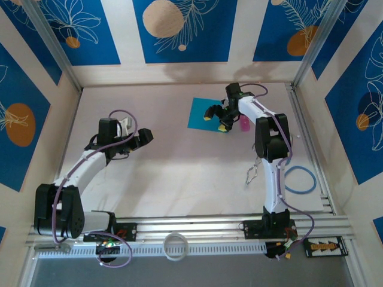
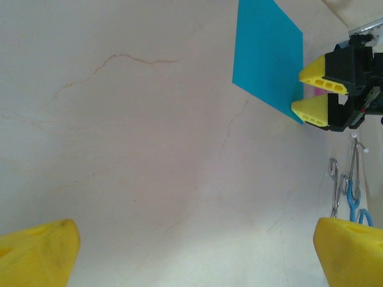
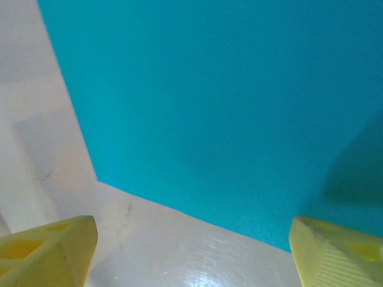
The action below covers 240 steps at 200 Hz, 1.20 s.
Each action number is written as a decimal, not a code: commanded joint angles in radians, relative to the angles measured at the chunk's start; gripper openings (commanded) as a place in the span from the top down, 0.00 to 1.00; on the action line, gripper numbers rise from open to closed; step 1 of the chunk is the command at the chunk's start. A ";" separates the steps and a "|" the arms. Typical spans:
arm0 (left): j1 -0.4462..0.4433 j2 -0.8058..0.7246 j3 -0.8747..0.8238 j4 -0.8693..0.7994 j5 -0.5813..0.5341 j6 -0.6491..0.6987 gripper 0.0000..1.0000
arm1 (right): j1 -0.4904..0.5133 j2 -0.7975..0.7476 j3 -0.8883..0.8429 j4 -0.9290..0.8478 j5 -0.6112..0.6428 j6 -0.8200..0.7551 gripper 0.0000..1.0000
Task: Fold a paper plane with a square sheet of paper (pick it up from the middle)
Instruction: Move the square sheet of paper to the center of the table.
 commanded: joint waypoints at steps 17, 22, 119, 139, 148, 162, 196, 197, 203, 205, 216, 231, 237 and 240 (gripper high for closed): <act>-0.012 -0.011 0.041 -0.049 -0.017 0.020 0.00 | 0.019 0.018 0.004 -0.116 0.070 -0.038 0.16; -0.012 -0.011 0.042 -0.049 -0.018 0.019 0.00 | 0.020 0.017 0.000 -0.120 0.072 -0.043 0.16; -0.014 -0.008 0.068 -0.082 -0.029 0.033 0.00 | 0.108 -0.083 -0.232 -0.082 0.104 -0.094 0.16; -0.013 -0.012 0.070 -0.090 -0.037 0.042 0.00 | 0.133 -0.116 -0.296 -0.067 0.108 -0.090 0.16; -0.014 -0.013 0.070 -0.093 -0.040 0.044 0.00 | 0.147 -0.135 -0.321 -0.057 0.101 -0.095 0.16; -0.015 -0.013 0.074 -0.096 -0.041 0.048 0.00 | 0.163 -0.159 -0.333 -0.062 0.091 -0.097 0.16; -0.015 -0.010 0.088 -0.100 -0.041 0.054 0.00 | 0.172 -0.222 -0.300 -0.042 0.081 -0.084 0.16; -0.014 -0.009 0.087 -0.100 -0.041 0.054 0.00 | 0.172 -0.224 -0.298 -0.042 0.082 -0.084 0.16; -0.014 -0.008 0.091 -0.100 -0.041 0.054 0.00 | 0.171 -0.228 -0.284 -0.042 0.092 -0.079 0.15; -0.015 -0.007 0.091 -0.099 -0.041 0.054 0.00 | 0.171 -0.229 -0.279 -0.041 0.094 -0.077 0.16; -0.014 -0.008 0.093 -0.101 -0.037 0.054 0.00 | 0.168 -0.229 -0.254 -0.036 0.106 -0.074 0.15; -0.014 -0.011 0.091 -0.105 -0.036 0.057 0.00 | 0.160 -0.217 -0.226 -0.022 0.108 -0.064 0.15; -0.015 -0.014 0.090 -0.107 -0.036 0.059 0.00 | 0.154 -0.207 -0.211 -0.020 0.106 -0.058 0.15; -0.014 -0.016 0.089 -0.109 -0.037 0.060 0.00 | 0.152 -0.204 -0.207 -0.019 0.106 -0.055 0.15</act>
